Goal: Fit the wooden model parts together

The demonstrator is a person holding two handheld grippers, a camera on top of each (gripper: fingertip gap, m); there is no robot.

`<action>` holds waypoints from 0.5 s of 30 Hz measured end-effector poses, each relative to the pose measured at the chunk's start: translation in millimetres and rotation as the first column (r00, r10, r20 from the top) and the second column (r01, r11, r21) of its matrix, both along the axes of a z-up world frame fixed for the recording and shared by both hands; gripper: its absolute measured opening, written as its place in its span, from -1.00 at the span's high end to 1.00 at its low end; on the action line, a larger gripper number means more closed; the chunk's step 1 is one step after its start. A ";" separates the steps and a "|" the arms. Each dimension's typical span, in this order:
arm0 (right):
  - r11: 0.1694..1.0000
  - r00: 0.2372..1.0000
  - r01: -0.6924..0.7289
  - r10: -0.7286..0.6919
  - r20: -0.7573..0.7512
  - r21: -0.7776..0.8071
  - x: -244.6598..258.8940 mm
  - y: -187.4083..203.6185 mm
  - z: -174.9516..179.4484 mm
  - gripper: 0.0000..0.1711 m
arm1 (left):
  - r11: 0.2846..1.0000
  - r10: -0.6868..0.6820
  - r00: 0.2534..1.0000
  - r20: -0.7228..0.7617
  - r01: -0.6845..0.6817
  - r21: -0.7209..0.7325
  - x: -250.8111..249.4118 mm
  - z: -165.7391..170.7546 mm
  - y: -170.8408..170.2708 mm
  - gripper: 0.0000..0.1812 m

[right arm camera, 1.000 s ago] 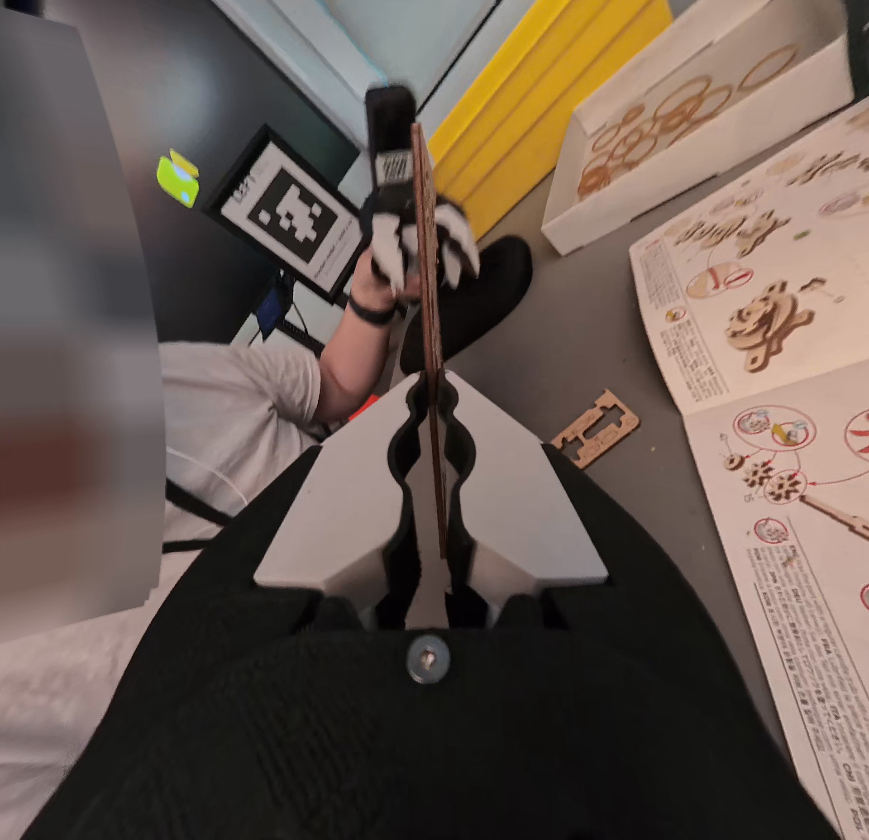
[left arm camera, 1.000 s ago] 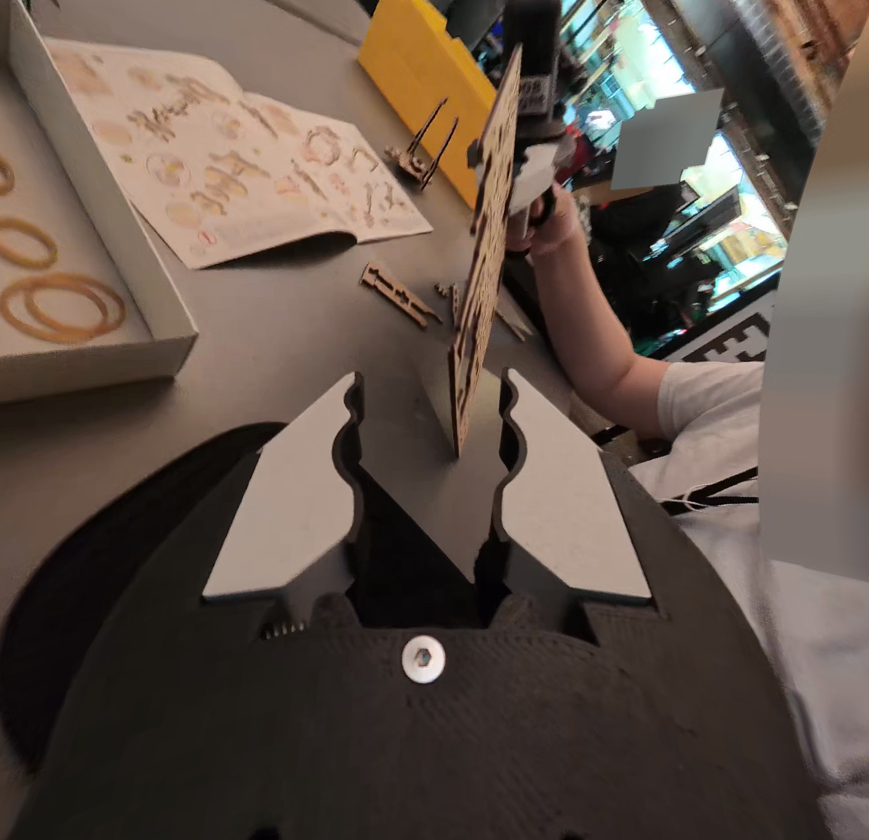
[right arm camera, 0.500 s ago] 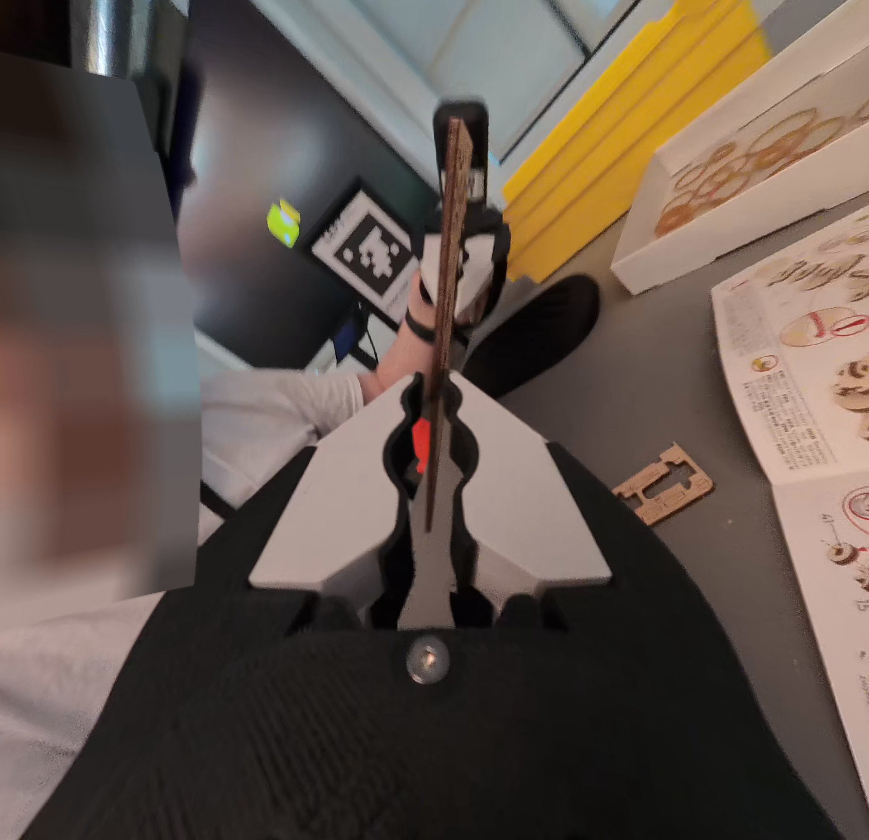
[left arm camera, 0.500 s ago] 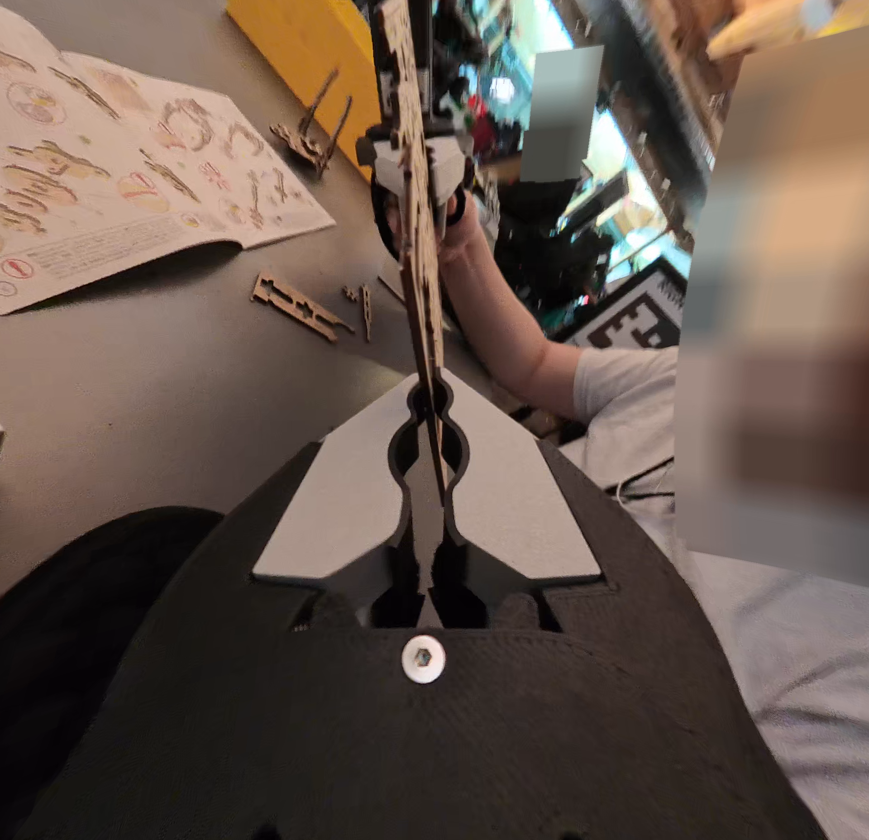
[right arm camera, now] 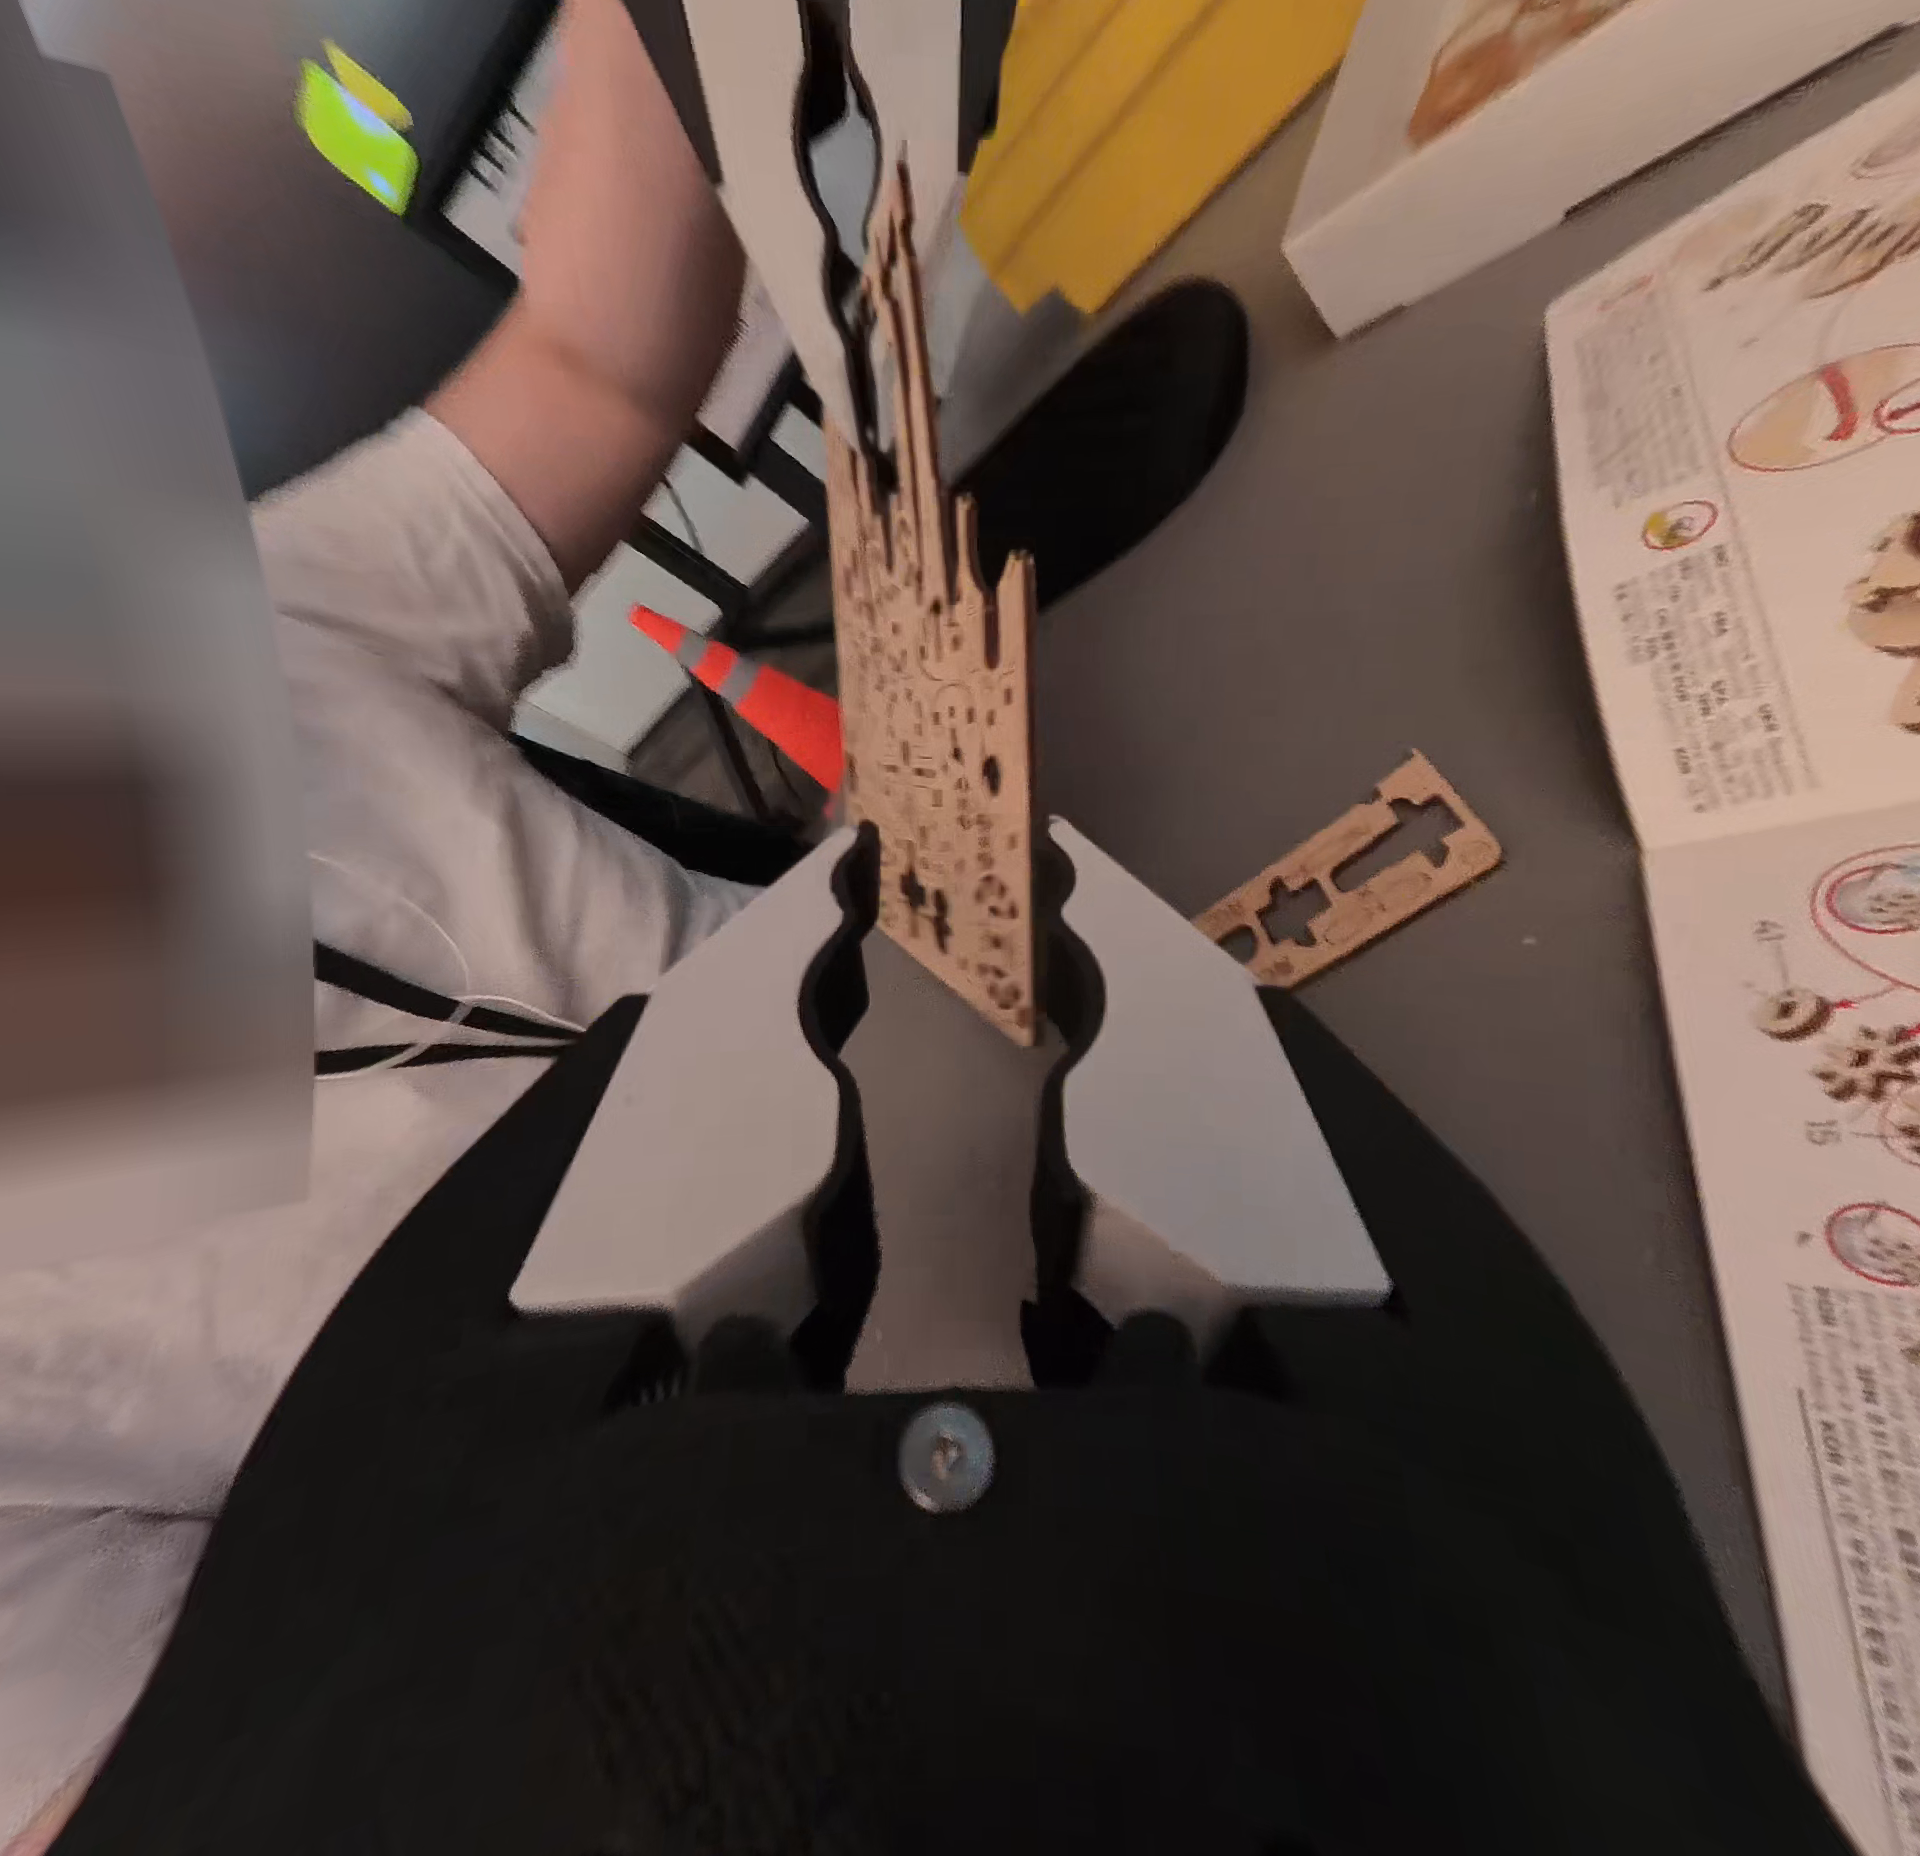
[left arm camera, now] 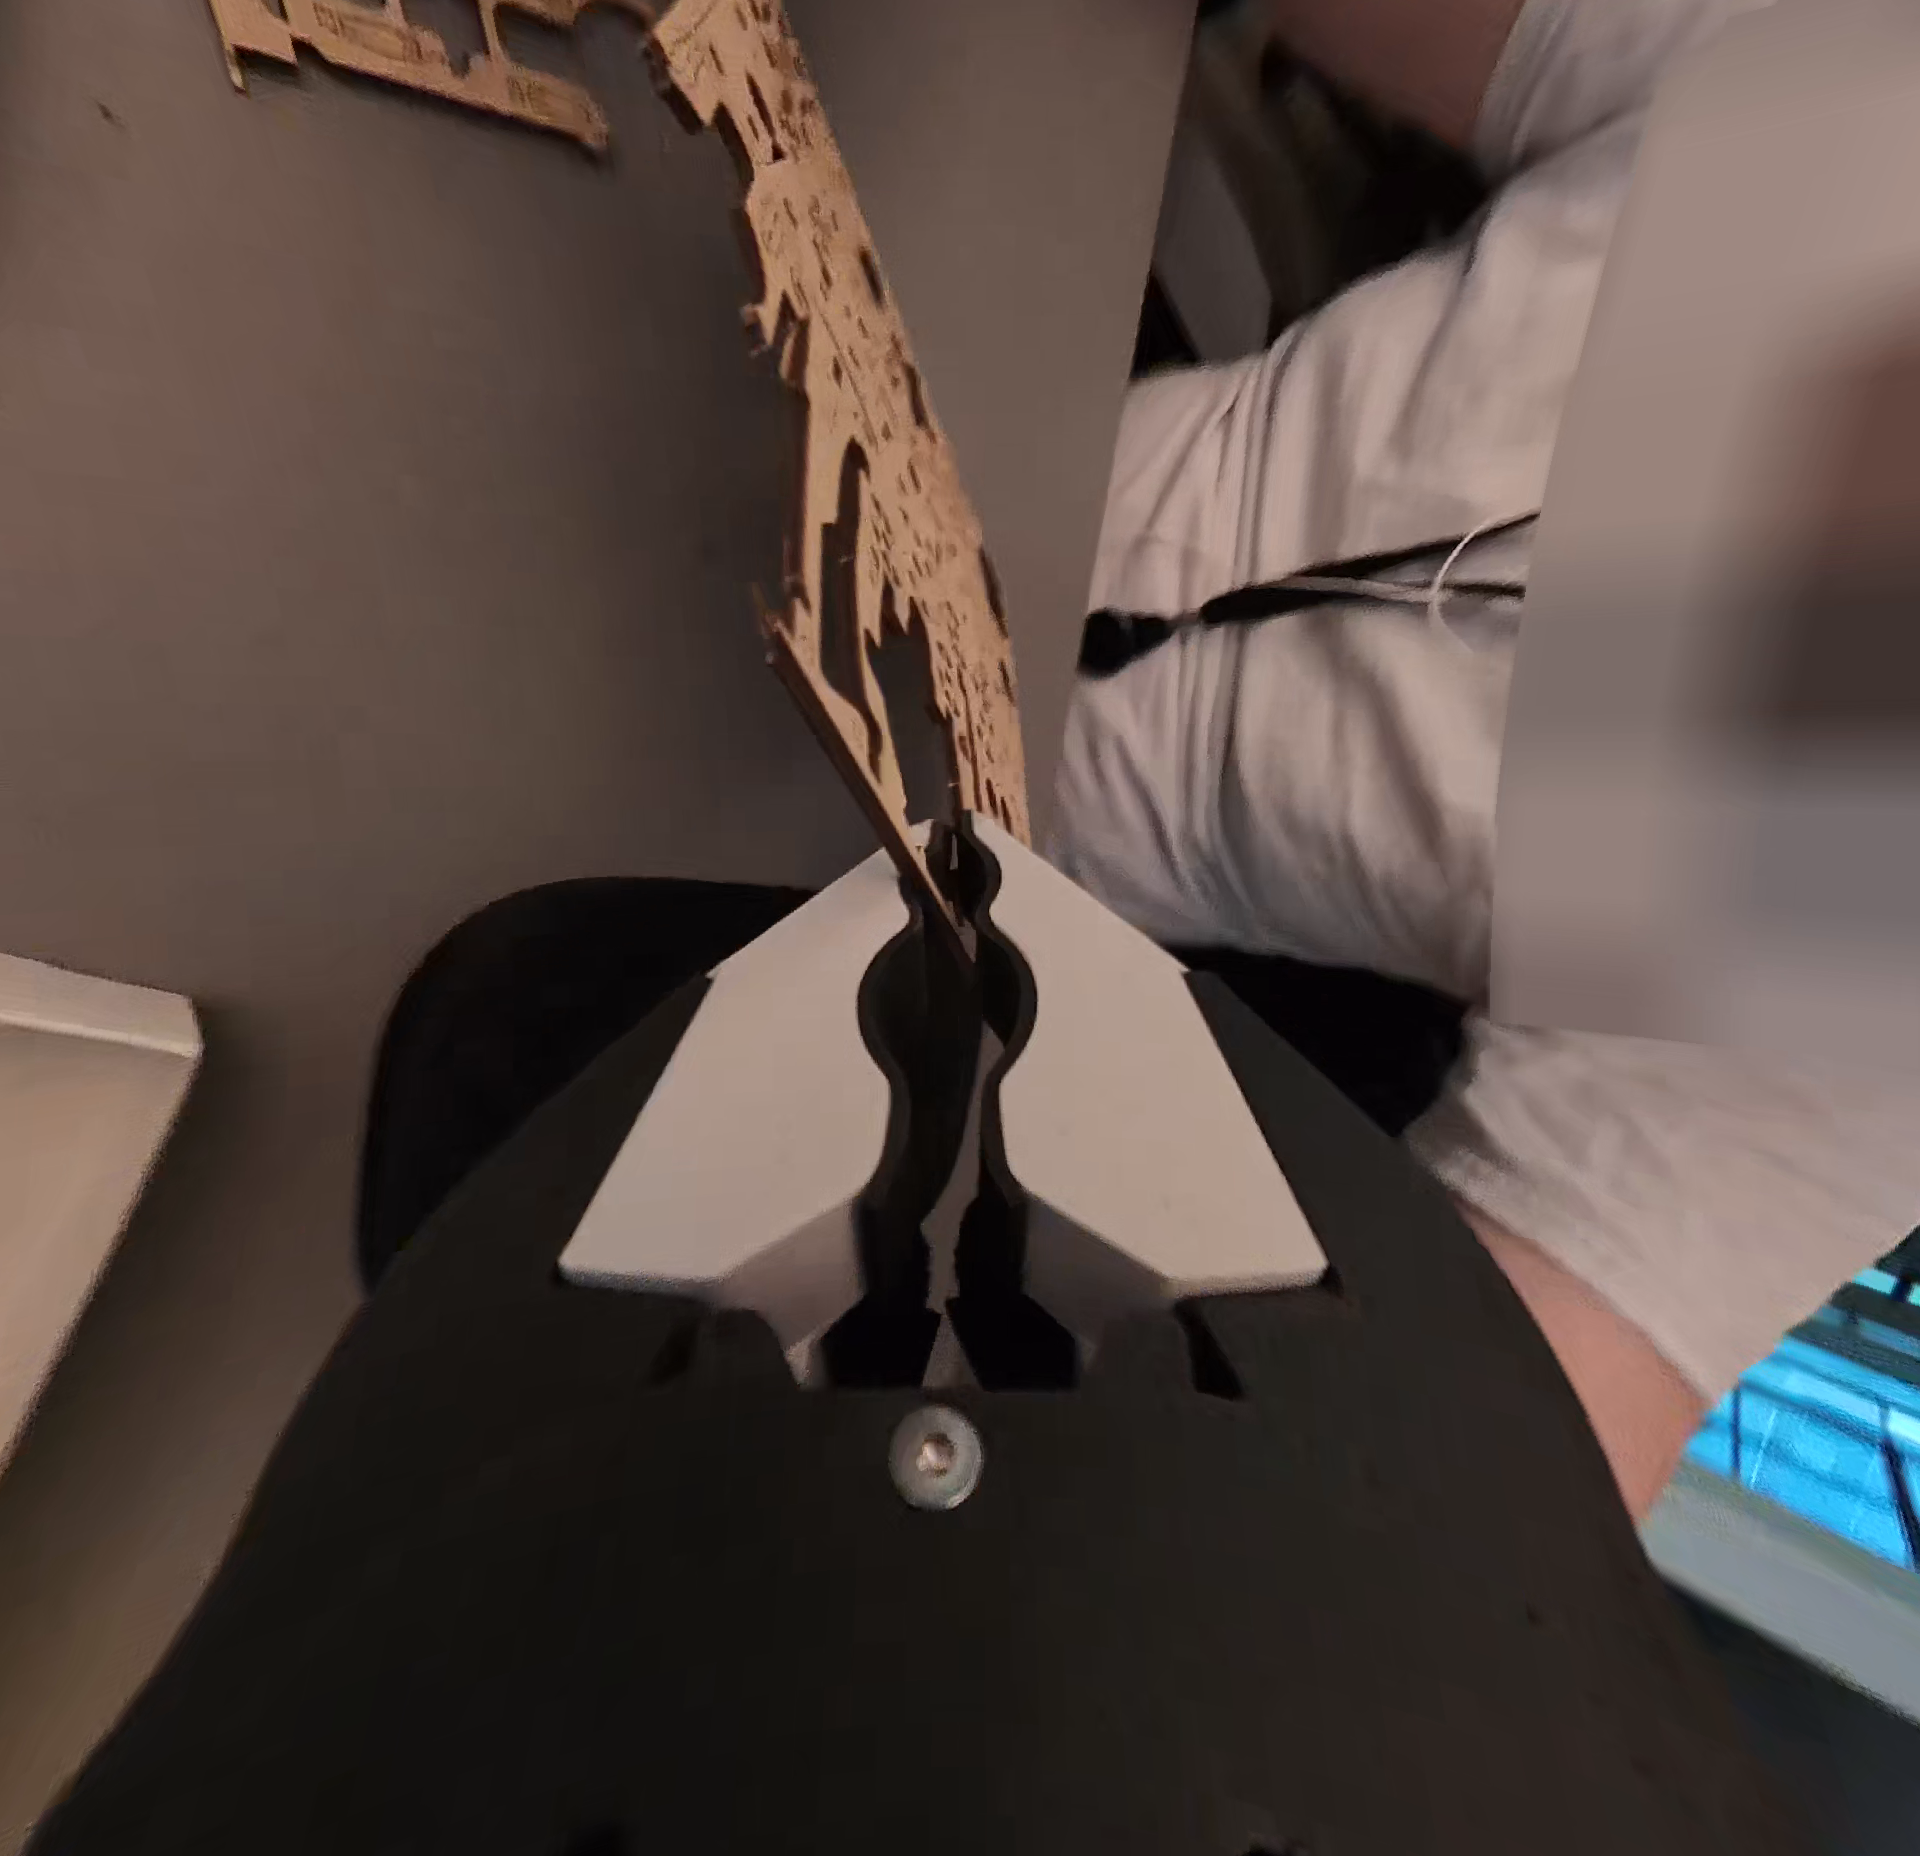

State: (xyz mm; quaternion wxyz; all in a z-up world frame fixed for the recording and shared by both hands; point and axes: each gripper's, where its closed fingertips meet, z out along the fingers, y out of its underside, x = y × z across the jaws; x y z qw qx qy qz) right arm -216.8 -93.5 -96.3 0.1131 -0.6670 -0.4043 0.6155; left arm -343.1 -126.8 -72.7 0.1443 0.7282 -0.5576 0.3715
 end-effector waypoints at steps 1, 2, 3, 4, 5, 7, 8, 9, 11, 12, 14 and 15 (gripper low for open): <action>0.999 0.999 0.013 -0.014 0.029 0.042 -1.4 2.3 -5.2 0.67 | 0.999 -0.050 0.998 -0.025 0.050 -0.004 -0.5 -2.9 0.4 1.00; 0.996 0.998 0.034 -0.038 0.044 0.083 -3.2 6.3 -7.8 0.64 | 0.995 -0.100 0.994 -0.049 0.099 -0.010 -1.2 -5.5 0.5 1.00; 0.993 0.997 0.050 -0.056 0.048 0.109 -4.6 8.9 -8.5 0.60 | 0.989 -0.149 0.986 -0.079 0.150 0.009 -3.1 -10.9 3.5 1.00; 0.992 0.997 0.051 -0.056 0.044 0.115 -5.4 8.4 -7.7 0.58 | 0.980 -0.193 0.975 -0.111 0.197 0.028 -4.8 -16.6 6.8 1.00; 0.994 0.998 0.039 -0.043 0.038 0.101 -6.3 5.2 -6.8 0.55 | 0.972 -0.229 0.964 -0.131 0.234 0.022 -4.6 -20.0 7.9 1.00; 0.999 0.999 -0.020 0.018 0.046 0.034 -7.3 -7.9 -7.9 0.51 | 0.963 -0.263 0.950 -0.168 0.269 0.013 -0.1 -27.5 11.7 1.00; 0.998 0.995 -0.059 0.058 0.076 0.010 -5.0 -14.9 -11.0 0.53 | 0.959 -0.272 0.943 -0.193 0.281 0.021 2.1 -32.6 15.4 1.00; 0.995 0.987 -0.094 0.092 0.132 0.011 1.0 -19.4 -16.5 0.60 | 0.954 -0.287 0.934 -0.211 0.300 0.029 3.8 -36.9 18.2 1.00; 0.989 0.966 -0.144 0.131 0.224 0.046 20.1 -21.8 -20.5 0.72 | 0.940 -0.322 0.925 -0.202 0.337 0.045 11.3 -41.7 20.4 1.00; 0.988 0.968 -0.138 0.120 0.221 0.069 28.9 -19.7 -15.1 0.72 | 0.934 -0.337 0.923 -0.188 0.353 0.057 15.7 -43.3 21.5 1.00; 0.989 0.987 -0.061 0.040 0.153 0.136 42.9 -6.6 3.3 0.72 | 0.924 -0.351 0.918 -0.185 0.372 0.091 22.2 -47.8 27.8 1.00; 0.985 0.994 -0.015 -0.003 0.105 0.170 48.9 1.1 13.8 0.73 | 0.919 -0.355 0.913 -0.200 0.380 0.103 23.5 -50.0 31.5 1.00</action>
